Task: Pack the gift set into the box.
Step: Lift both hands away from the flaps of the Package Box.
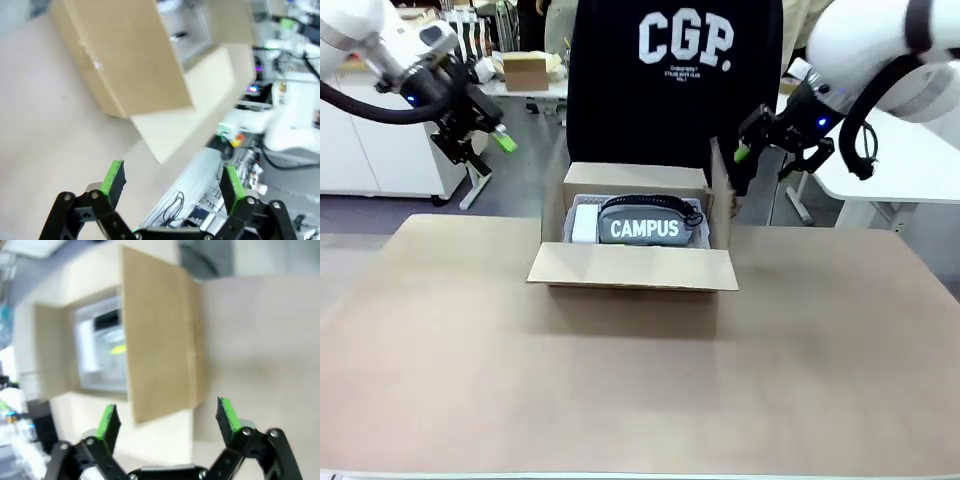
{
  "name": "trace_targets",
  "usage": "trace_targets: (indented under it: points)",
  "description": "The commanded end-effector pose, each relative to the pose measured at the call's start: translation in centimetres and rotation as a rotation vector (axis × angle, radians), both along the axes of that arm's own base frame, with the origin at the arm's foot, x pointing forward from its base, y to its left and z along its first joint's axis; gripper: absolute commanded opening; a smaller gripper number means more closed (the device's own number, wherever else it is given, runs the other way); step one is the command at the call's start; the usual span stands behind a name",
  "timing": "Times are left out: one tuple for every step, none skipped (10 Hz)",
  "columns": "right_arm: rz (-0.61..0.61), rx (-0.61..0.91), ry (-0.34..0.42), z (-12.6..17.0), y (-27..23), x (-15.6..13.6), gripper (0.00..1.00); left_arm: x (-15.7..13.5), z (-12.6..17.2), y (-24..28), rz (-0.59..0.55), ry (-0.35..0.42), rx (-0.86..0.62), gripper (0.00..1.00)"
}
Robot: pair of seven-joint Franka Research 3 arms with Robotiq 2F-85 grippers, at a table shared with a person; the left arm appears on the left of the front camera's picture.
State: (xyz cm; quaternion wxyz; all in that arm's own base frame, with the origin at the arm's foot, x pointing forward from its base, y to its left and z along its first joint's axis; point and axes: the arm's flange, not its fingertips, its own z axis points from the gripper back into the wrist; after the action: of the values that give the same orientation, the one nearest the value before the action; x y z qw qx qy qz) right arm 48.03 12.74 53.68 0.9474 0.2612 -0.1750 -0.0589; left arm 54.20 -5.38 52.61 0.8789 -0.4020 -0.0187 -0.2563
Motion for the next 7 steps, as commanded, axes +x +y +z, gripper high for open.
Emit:
trace_targets:
  points:
    - [0.257,0.576,0.038,0.9,-8.4,-6.9,1.00,-4.9,0.3,5.5,-0.201,0.051,-0.309,1.00]
    - [0.204,0.775,0.022,0.4,-12.2,-8.9,1.00,-6.3,-0.1,8.8,-0.289,0.048,-0.504,1.00]
    - [0.138,0.866,-0.010,-0.5,-15.0,-10.5,1.00,-7.0,-1.1,11.6,-0.254,0.036,-0.661,1.00]
    - [0.051,0.925,-0.031,-1.7,-17.2,-11.5,1.00,-7.6,-2.3,14.3,-0.186,0.010,-0.813,1.00]
    - [-0.043,0.953,-0.032,-2.8,-18.5,-12.0,1.00,-8.0,-3.3,16.1,-0.061,-0.005,-0.905,1.00]
    - [-0.204,0.885,-0.014,-3.6,-17.9,-11.1,1.00,-7.5,-3.8,16.6,0.124,0.032,-0.851,1.00]
    - [0.046,0.862,-0.073,-0.6,-18.0,-13.3,1.00,-9.0,-3.3,13.8,-0.153,-0.038,-0.761,1.00]
